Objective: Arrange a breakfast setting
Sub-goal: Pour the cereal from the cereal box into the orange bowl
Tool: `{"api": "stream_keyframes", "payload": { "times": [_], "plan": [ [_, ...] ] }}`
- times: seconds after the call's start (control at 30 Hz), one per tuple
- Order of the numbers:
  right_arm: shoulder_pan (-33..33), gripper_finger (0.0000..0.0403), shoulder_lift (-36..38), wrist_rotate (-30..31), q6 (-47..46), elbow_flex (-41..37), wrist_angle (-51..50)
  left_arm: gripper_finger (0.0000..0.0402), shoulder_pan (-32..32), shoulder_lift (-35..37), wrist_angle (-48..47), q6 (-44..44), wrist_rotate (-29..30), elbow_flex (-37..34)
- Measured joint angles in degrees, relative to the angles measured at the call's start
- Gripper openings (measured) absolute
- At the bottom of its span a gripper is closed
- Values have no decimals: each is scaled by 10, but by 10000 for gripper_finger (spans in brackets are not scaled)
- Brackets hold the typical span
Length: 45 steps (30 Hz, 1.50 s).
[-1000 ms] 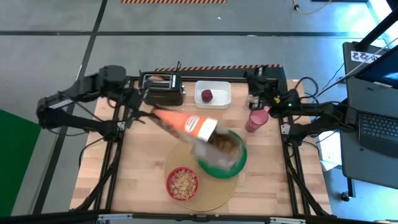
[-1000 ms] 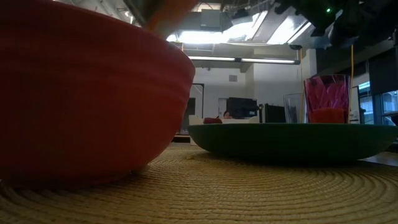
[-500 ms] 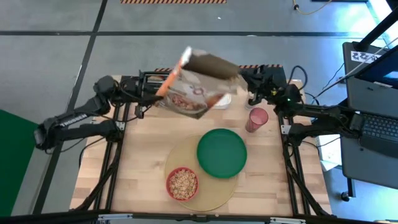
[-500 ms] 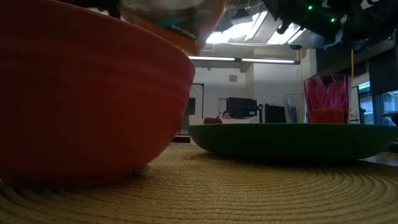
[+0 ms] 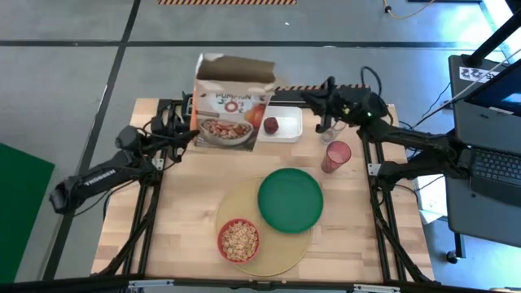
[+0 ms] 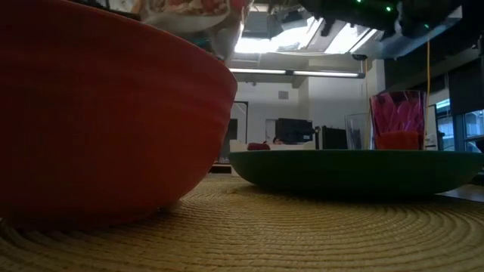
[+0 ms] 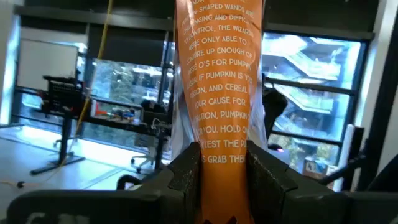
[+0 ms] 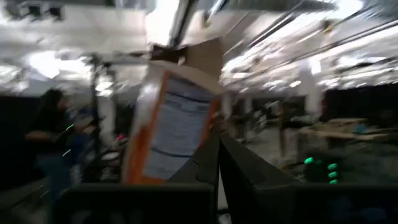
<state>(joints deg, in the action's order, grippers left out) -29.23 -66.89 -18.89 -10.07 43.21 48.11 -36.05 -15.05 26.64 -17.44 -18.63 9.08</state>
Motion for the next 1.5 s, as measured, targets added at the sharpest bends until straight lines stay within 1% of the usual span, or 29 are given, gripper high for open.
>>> {"api": "stream_keyframes", "payload": {
  "times": [0.1, 0.17, 0.27, 0.37, 0.53, 0.63, 0.7, 0.77, 0.83, 0.97, 1.07, 1.3, 1.5],
  "plan": [
    [0, 17, -22, -49, -1, 44, -37, 95, 0, 36, 12, 3, 38, -26],
    [0, 23, -37, -63, -6, 65, -38, 95, -1, 56, 22, 4, 62, -41],
    [0, 57, -55, -71, -28, 92, -36, 95, 0, 78, 30, 10, 74, -62],
    [0, 119, -77, -77, -50, 117, -43, 95, 0, 89, 27, 1, 71, -80],
    [0, 249, -124, -111, -78, 169, -71, 95, 0, 91, 36, -7, 49, -86],
    [0, 320, -152, -117, -89, 197, -77, 95, 0, 92, 59, -6, 49, -86],
    [0, 360, -167, -117, -97, 214, -78, 95, 0, 92, 72, -6, 51, -86],
    [0, 388, -183, -118, -111, 232, -78, 95, 0, 92, 73, -9, 50, -86],
    [5, 394, -201, -127, -120, 251, -79, 95, 0, 92, 71, -14, 50, -86],
    [17, 378, -239, -137, -120, 290, -81, 95, 0, 91, 70, -15, 46, -86],
    [17, 376, -263, -144, -122, 317, -79, 95, 0, 91, 70, -16, 41, -86],
    [15, 398, -304, -156, -123, 369, -80, 95, 0, 91, 69, -20, 35, -86],
    [33, 382, -334, -167, -124, 413, -92, 95, 0, 91, 63, -22, 25, -86]
  ]
}}
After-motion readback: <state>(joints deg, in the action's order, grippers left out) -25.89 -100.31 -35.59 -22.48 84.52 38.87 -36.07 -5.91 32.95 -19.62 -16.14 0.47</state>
